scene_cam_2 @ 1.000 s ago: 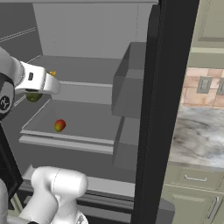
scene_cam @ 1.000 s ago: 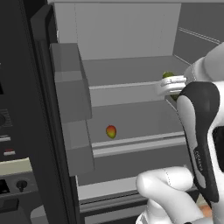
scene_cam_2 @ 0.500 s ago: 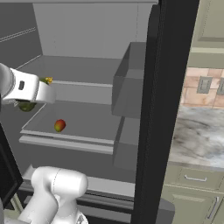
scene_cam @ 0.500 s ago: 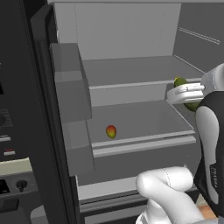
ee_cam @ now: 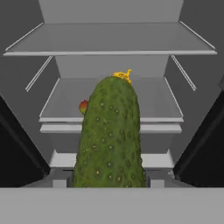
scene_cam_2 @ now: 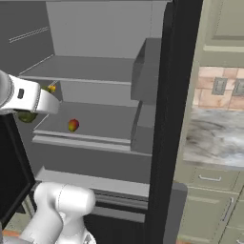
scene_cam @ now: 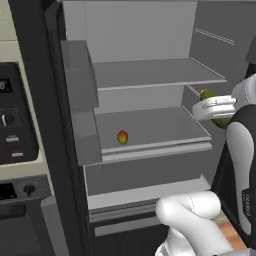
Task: Open the fridge, remove the mango, cucumber, and steak, and place them on any counter.
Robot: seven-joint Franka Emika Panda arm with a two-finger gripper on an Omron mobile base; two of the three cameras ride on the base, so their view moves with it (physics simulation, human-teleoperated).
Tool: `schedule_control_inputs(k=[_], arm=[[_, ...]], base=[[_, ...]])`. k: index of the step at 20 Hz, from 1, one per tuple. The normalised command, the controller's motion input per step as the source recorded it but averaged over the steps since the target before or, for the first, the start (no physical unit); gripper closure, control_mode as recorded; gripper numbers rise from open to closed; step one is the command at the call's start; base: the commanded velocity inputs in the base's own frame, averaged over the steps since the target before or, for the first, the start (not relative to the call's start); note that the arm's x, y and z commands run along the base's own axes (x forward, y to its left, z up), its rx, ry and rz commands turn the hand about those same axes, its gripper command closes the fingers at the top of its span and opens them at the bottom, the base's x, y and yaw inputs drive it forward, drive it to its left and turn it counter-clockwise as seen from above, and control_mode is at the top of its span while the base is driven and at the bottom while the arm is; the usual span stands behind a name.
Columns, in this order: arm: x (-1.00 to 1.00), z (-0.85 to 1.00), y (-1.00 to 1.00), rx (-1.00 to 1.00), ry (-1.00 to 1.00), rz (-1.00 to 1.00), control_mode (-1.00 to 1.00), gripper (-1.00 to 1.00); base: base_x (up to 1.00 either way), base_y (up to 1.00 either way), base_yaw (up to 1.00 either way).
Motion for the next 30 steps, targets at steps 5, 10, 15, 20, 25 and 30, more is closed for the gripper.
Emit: schedule_control_inputs(k=[5,10,15,20,25,30], arm=[[0.0,0.0,0.0,0.0,0.0,0.0,1.0,1.0],[0.0,0.0,0.0,0.0,0.0,0.0,1.0,1.0],[0.0,0.0,0.0,0.0,0.0,0.0,1.0,1.0],[0.0,0.0,0.0,0.0,0.0,0.0,1.0,1.0],[0.0,0.0,0.0,0.0,0.0,0.0,1.0,1.0],[0.0,0.0,0.0,0.0,0.0,0.0,1.0,1.0]], base=[[-1.0,0.0,0.0],[-1.0,0.0,0.0],[-1.0,0.0,0.0],[-0.78,0.12,0.37],[-0.23,0.41,0.98],[-0.08,0.1,1.0]])
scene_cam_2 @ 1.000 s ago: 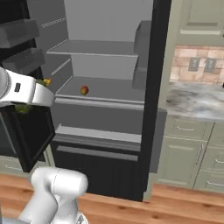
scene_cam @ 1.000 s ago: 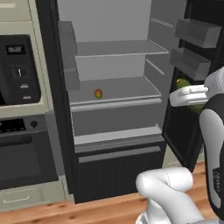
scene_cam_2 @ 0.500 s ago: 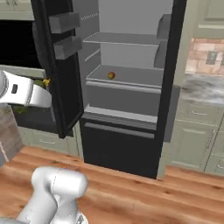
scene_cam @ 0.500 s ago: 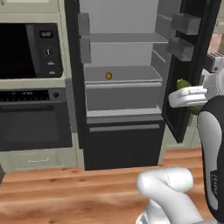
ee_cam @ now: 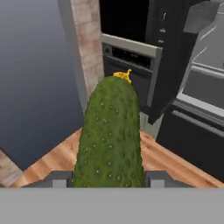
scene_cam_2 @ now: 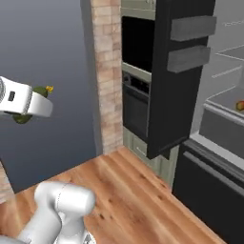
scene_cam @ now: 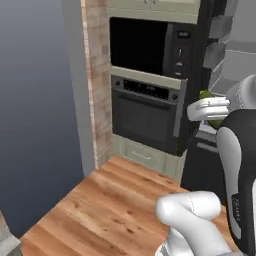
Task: Open the fridge, remove the mango, cucumber, and steak, and place them on any counter.
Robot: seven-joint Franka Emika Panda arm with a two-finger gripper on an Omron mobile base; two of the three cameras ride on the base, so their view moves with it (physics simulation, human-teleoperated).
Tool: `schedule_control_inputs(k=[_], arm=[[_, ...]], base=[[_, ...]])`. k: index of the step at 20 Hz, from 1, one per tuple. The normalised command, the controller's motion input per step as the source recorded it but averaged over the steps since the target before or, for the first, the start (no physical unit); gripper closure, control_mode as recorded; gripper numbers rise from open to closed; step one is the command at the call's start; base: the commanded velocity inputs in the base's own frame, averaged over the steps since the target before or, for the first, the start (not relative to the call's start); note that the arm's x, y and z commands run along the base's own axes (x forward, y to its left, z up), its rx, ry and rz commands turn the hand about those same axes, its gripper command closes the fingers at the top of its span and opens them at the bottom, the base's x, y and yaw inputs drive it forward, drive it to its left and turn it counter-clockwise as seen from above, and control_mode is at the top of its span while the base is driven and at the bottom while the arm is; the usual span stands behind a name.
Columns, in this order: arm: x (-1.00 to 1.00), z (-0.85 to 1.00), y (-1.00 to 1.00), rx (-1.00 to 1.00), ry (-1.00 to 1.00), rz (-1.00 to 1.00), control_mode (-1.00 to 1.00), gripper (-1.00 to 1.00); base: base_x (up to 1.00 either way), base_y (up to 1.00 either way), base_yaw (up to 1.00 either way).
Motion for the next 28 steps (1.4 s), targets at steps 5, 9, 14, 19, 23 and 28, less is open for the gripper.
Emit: schedule_control_inputs(k=[5,9,14,19,23,28], arm=[[0.0,0.0,0.0,0.0,0.0,0.0,1.0,1.0],[0.0,0.0,0.0,0.0,0.0,0.0,1.0,1.0],[0.0,0.0,0.0,0.0,0.0,0.0,1.0,1.0],[0.0,0.0,0.0,0.0,0.0,0.0,1.0,1.0],[0.0,0.0,0.0,0.0,0.0,0.0,1.0,1.0],[0.0,0.0,0.0,0.0,0.0,0.0,1.0,1.0]], base=[[-0.14,0.06,0.93],[-0.19,0.32,0.47],[-0.12,0.8,0.28],[0.0,0.94,0.09],[0.13,1.0,0.18],[0.79,0.48,0.25]])
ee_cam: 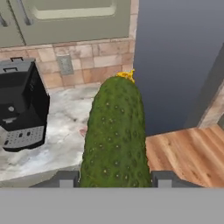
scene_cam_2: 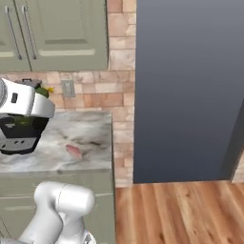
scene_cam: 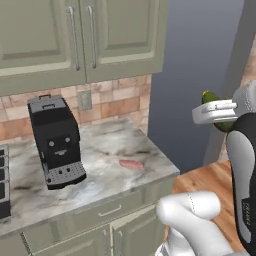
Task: Open the fridge, remove the mango, cucumber, and steak, and place them on any counter.
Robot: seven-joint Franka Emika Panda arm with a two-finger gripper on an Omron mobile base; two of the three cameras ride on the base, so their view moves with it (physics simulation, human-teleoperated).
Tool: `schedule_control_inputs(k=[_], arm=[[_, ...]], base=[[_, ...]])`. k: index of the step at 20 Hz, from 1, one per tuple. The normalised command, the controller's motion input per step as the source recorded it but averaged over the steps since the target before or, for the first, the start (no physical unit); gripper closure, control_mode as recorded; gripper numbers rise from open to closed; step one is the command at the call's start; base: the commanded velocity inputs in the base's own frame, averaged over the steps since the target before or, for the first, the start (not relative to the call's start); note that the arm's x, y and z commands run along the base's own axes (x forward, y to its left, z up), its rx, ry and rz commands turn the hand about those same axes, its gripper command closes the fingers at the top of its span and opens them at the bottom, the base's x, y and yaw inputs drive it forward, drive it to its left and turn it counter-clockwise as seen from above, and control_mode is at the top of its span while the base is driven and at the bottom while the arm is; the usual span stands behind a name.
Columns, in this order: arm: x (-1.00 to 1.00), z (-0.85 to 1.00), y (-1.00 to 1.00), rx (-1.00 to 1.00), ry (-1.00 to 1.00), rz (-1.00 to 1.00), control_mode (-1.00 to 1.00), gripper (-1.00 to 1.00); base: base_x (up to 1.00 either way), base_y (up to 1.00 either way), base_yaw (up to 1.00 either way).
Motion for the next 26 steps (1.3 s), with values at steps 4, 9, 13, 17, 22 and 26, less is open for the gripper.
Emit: schedule_control_inputs(k=[4,9,13,17,22,26], arm=[[0.0,0.0,0.0,0.0,0.0,0.0,1.0,1.0],[0.0,0.0,0.0,0.0,0.0,0.0,1.0,1.0],[0.0,0.0,0.0,0.0,0.0,0.0,1.0,1.0],[0.0,0.0,0.0,0.0,0.0,0.0,1.0,1.0],[0.0,0.0,0.0,0.0,0.0,0.0,1.0,1.0],[0.14,-0.28,0.19,0.0,0.17,0.02,-1.0,1.0]], base=[[0.85,0.26,0.22],[0.1,0.27,0.23],[-0.06,0.53,0.24],[0.03,0.52,0.16],[0.23,0.33,0.04],[0.12,0.16,0.02]])
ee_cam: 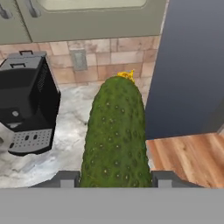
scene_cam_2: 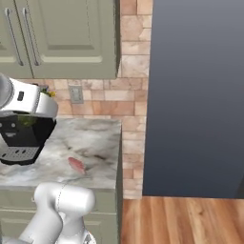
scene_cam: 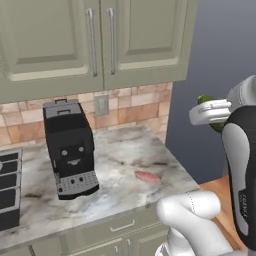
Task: Open the fridge, remove the mango, cucumber, and steak, and place them on any counter.
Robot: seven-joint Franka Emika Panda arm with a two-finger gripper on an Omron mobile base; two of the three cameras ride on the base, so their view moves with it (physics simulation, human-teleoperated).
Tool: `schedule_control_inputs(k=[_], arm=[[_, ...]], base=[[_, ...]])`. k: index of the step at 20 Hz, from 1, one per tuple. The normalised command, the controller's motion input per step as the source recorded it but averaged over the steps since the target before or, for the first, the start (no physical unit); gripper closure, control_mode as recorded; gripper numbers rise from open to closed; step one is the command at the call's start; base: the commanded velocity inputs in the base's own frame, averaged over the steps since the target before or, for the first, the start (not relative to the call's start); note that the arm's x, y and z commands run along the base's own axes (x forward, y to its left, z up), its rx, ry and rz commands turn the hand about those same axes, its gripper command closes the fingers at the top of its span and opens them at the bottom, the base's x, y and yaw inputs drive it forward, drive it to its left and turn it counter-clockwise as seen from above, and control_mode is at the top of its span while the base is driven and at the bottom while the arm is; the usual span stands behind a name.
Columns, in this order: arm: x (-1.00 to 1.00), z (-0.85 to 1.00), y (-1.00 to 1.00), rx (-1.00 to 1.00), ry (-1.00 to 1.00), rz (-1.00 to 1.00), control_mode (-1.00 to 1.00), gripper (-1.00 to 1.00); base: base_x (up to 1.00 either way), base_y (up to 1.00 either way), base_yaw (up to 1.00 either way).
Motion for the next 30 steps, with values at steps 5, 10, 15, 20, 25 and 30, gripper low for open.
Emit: schedule_control_inputs(k=[5,10,15,20,25,30], arm=[[0.48,-0.94,0.43,0.0,0.28,0.07,-1.0,1.0],[0.5,-1.0,0.29,0.0,0.25,0.1,-1.0,1.0],[0.46,-0.99,0.37,-0.01,0.08,0.08,-1.0,1.0],[0.41,-0.61,0.28,-0.01,-0.05,0.09,-1.0,1.0],[0.57,-0.31,0.11,0.0,-0.02,0.06,-1.0,1.0],[0.57,-0.45,0.32,-0.01,0.02,0.05,-1.0,1.0]], base=[[0.0,0.0,0.0],[0.0,0.0,0.0],[0.0,0.0,0.0],[0.0,0.0,0.0],[0.0,0.0,0.0],[0.0,0.0,0.0]])
